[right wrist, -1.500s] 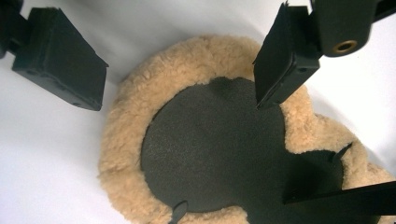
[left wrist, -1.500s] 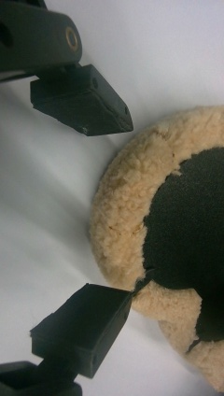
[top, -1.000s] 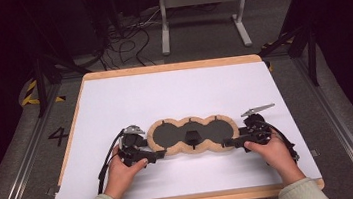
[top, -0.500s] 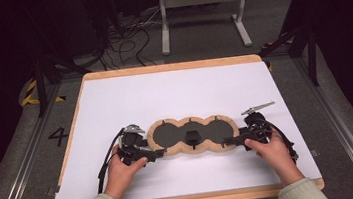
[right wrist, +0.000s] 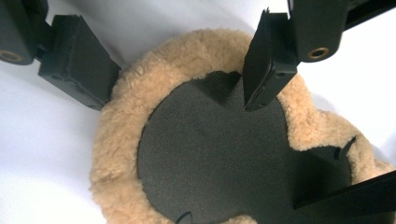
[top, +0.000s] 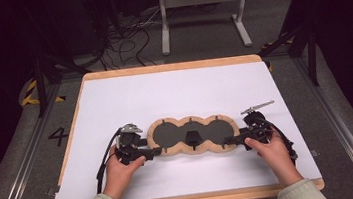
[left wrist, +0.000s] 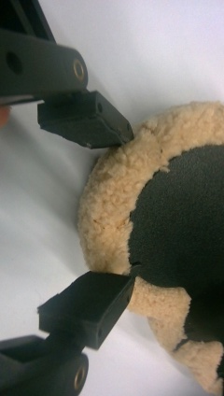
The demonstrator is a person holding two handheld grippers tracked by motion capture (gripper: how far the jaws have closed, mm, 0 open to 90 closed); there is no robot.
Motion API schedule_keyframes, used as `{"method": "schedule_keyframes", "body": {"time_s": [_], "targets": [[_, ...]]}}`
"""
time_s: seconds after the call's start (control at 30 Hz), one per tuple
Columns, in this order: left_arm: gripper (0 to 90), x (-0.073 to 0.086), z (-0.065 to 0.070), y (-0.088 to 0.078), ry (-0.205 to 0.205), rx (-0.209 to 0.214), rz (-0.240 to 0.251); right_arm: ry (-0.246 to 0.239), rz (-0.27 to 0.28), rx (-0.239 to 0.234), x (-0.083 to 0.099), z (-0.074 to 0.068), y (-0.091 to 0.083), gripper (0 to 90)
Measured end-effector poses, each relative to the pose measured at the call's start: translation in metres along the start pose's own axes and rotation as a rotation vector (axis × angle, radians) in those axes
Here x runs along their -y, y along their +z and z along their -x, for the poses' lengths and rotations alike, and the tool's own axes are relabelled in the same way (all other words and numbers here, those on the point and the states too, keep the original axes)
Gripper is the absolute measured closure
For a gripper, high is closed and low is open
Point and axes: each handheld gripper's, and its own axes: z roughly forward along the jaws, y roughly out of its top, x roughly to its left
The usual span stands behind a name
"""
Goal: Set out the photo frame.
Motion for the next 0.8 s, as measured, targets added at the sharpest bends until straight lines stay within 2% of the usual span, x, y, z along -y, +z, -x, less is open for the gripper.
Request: {"method": "schedule_keyframes", "body": {"time_s": [0.03, 0.3, 0.4, 0.57, 0.63, 0.8], "targets": [[32.7, 0.0, 0.0, -0.003, -0.006, -0.006, 0.018, 0.0, 0.006, 0.003, 0.0, -0.001, -0.001, 29.9], [39.0, 0.0, 0.0, -0.009, -0.01, -0.026, 0.048, -0.011, 0.057, 0.007, -0.002, -0.006, -0.009, 30.3], [42.1, 0.0, 0.001, -0.013, -0.011, -0.038, 0.071, -0.018, 0.1, 0.008, -0.002, -0.008, -0.015, 33.0], [45.4, 0.0, 0.003, -0.017, -0.009, -0.066, 0.096, -0.035, 0.137, 0.031, -0.002, -0.012, -0.019, 37.1], [45.8, 0.0, 0.004, -0.018, 0.002, -0.087, 0.103, -0.053, 0.17, 0.066, -0.003, -0.017, -0.022, 40.1], [47.2, 0.0, 0.005, -0.02, 0.009, -0.091, 0.121, -0.066, 0.218, 0.083, -0.003, -0.02, -0.027, 44.0]]}}
